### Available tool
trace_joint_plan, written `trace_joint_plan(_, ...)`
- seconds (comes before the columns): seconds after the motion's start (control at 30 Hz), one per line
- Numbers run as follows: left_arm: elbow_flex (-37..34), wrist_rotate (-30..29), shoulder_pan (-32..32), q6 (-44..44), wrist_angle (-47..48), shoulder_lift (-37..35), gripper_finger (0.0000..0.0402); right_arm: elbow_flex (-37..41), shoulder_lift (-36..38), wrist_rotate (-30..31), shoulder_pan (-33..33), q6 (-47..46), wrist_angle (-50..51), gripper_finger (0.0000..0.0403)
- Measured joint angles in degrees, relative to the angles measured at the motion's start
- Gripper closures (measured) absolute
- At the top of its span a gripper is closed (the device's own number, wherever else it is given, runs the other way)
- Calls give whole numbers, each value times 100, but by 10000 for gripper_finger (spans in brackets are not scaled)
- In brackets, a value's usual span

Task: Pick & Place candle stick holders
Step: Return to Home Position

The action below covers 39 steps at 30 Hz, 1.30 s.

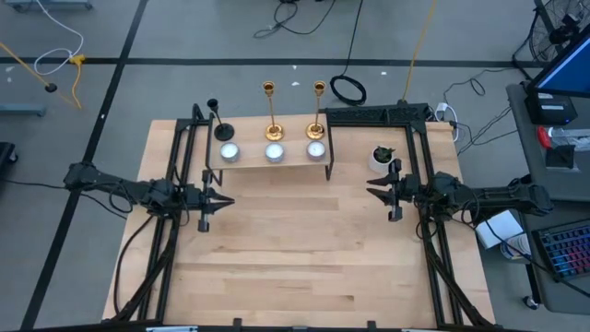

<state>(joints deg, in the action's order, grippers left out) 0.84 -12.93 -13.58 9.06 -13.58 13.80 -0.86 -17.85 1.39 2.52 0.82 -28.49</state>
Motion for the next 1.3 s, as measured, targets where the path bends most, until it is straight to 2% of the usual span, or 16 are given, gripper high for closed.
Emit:
trace_joint_plan(0.43, 2, -13, 0, -647, 236, 0, 371, 2, 0, 0, 0, 2, 2, 310)
trace_joint_plan(1.3, 9, -13, 0, -638, 221, 0, 371, 7, -2, 0, 0, 4, 4, 310)
